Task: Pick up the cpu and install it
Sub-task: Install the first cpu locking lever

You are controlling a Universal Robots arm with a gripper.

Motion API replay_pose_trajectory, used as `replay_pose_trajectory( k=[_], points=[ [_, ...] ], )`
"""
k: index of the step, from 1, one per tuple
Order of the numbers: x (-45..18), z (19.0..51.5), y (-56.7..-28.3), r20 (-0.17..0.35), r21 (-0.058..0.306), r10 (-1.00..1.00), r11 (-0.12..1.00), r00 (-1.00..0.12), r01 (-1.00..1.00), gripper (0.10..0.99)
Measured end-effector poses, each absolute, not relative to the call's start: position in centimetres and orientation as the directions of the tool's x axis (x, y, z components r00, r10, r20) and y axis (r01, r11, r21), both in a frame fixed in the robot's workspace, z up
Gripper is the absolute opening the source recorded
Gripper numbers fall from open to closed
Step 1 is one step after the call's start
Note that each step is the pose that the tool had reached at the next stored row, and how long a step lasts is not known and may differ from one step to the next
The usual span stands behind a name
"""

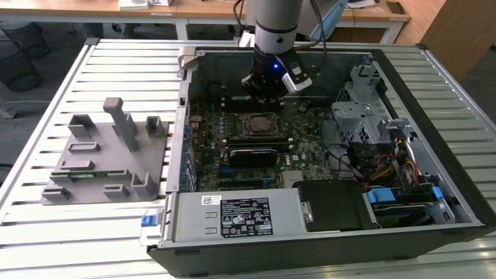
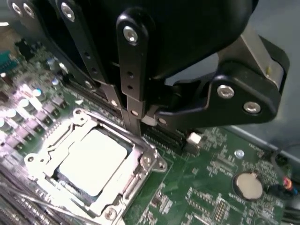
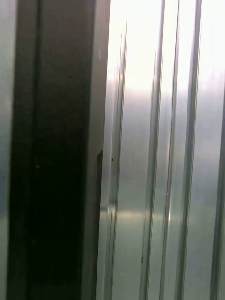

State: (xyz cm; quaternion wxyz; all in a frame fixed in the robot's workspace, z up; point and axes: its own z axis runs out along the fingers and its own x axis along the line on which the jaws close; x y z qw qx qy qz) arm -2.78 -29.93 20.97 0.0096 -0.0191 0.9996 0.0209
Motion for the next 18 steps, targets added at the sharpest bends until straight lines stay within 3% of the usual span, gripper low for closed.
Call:
replay_pose_trajectory(
  k=[18],
  points=[
    [-2.72,20.99,-30.68,-0.020,0.041,-0.038,0.998,-0.999,-0.039,0.106]
  ],
)
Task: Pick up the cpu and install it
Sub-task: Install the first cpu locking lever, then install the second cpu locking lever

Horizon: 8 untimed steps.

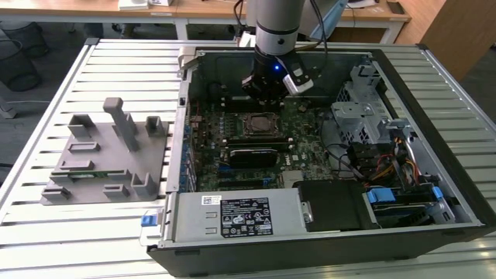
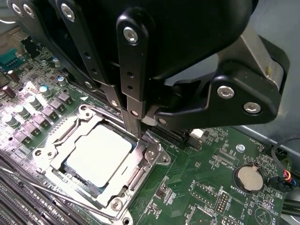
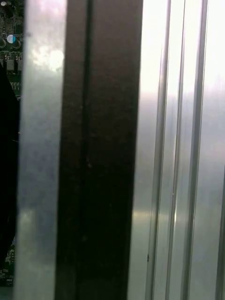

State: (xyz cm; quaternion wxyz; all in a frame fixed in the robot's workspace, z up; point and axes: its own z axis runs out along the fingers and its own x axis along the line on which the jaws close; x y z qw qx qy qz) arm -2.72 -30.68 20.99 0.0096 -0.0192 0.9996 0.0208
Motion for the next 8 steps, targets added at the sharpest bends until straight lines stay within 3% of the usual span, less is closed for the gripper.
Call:
replay_pose_trajectory(
  k=[8],
  points=[
    [-2.70,20.99,-31.09,-0.020,0.041,-0.038,0.998,-0.999,-0.039,0.106]
  ],
)
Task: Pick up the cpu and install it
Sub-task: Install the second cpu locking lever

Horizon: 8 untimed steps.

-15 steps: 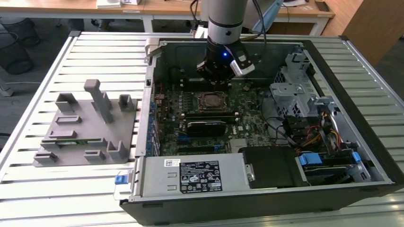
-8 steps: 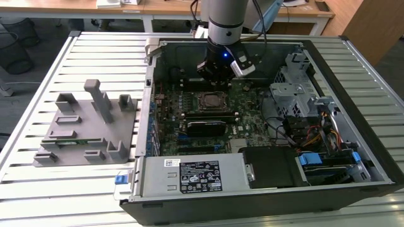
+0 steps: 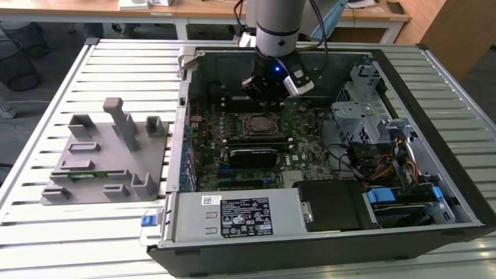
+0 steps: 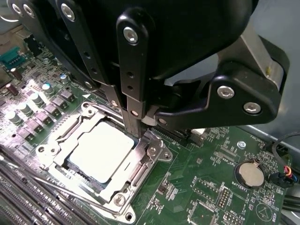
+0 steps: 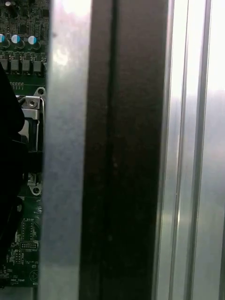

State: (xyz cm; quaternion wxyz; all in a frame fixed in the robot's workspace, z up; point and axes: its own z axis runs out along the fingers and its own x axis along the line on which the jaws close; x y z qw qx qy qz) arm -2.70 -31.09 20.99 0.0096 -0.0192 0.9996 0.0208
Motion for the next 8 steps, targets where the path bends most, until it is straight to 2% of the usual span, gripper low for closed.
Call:
replay_pose_trajectory(
  k=[8],
  points=[
    [-2.68,20.99,-31.97,-0.020,0.041,-0.038,0.998,-0.999,-0.039,0.106]
  ],
)
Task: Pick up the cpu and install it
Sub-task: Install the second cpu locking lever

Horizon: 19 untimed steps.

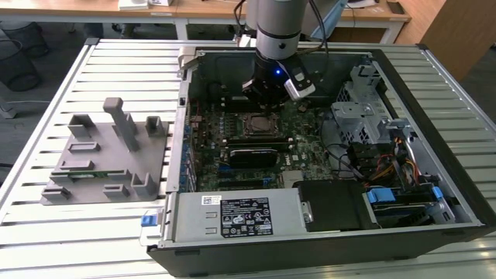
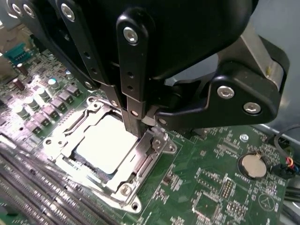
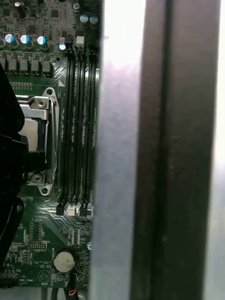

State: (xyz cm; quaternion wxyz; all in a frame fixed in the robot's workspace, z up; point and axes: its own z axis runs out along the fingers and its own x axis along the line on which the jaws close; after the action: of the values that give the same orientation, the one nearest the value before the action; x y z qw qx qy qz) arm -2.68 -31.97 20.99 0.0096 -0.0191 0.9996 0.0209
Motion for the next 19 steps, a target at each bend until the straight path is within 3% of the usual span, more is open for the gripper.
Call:
replay_pose_trajectory(
  k=[12,19],
  points=[
    [-2.7,24.5,-32.1,-0.020,0.041,-0.038,0.998,-0.999,-0.039,0.106],
    [-2.6,24.7,-32.9,-0.014,0.041,-0.036,0.998,-0.999,-0.037,0.106]
  ],
)
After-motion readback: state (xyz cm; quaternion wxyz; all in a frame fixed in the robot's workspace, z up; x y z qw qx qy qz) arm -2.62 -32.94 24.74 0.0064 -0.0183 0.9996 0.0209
